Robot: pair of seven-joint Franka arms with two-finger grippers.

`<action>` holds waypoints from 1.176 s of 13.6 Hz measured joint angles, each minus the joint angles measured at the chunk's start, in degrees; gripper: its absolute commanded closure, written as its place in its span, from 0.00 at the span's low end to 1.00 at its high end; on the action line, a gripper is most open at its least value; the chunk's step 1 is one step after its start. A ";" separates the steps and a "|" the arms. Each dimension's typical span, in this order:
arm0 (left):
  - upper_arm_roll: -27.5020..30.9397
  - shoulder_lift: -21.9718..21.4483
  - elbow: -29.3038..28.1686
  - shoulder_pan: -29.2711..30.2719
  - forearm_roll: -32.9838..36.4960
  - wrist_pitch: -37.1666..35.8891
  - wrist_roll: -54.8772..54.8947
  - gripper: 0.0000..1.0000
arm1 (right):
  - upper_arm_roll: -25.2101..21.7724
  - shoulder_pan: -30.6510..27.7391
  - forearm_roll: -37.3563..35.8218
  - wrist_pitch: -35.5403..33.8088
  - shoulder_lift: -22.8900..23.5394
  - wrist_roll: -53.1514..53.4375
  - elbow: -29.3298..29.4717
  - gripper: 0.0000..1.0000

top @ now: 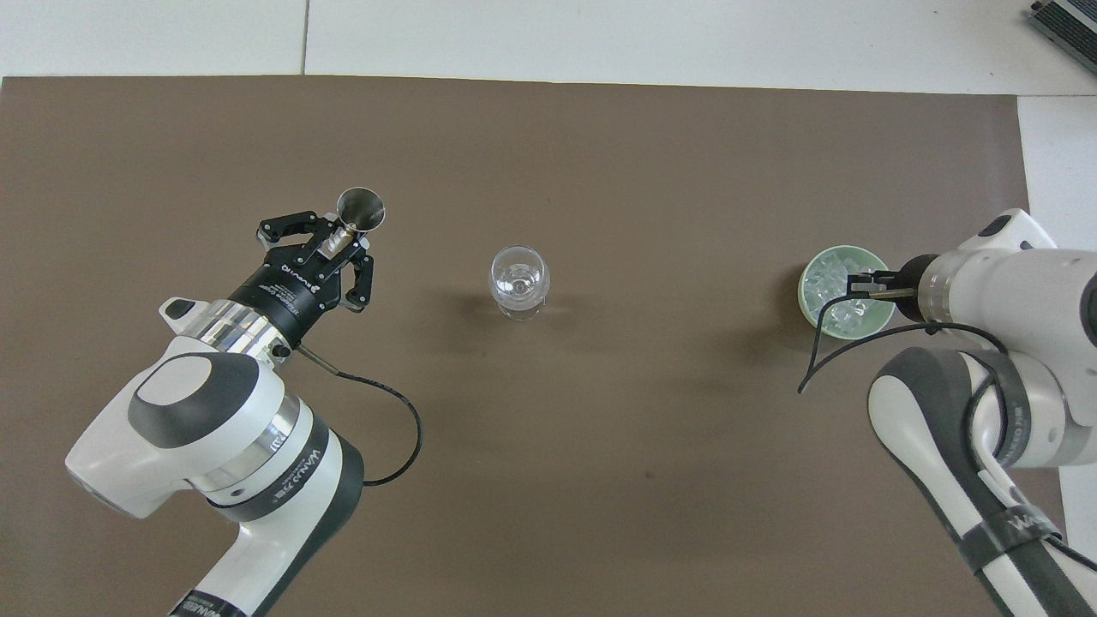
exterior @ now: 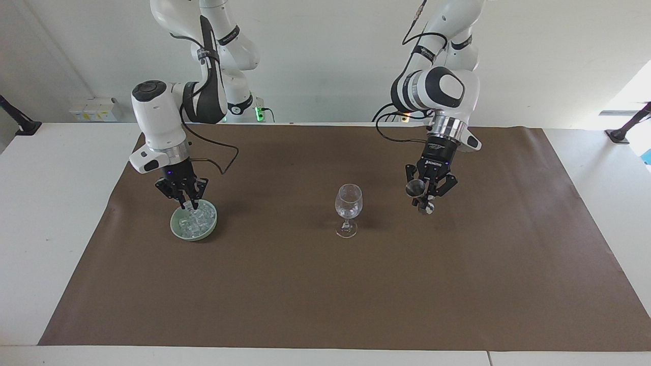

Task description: Pour wine and add ice with both arms

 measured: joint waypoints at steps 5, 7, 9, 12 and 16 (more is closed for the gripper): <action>0.28 -0.93 -5.07 5.89 -0.07 -9.82 -2.10 1.00 | 0.20 9.14 0.14 -1.14 -1.50 13.59 3.53 1.00; 0.37 -0.96 -6.67 7.85 -0.07 -13.03 -2.67 1.00 | 0.37 13.47 1.26 -1.10 -1.48 22.93 4.28 1.00; 0.44 -1.01 -8.36 9.76 -0.02 -16.27 -2.74 1.00 | 0.55 17.17 5.47 -0.98 -1.41 30.78 5.49 1.00; 0.60 -1.26 -10.41 12.44 1.65 -20.18 -2.74 1.00 | 0.60 20.61 13.01 2.99 -0.49 36.54 6.86 1.00; 0.75 -1.57 -12.44 15.97 7.54 -24.91 -3.06 1.00 | 0.65 26.60 18.79 7.13 2.21 46.95 9.39 1.00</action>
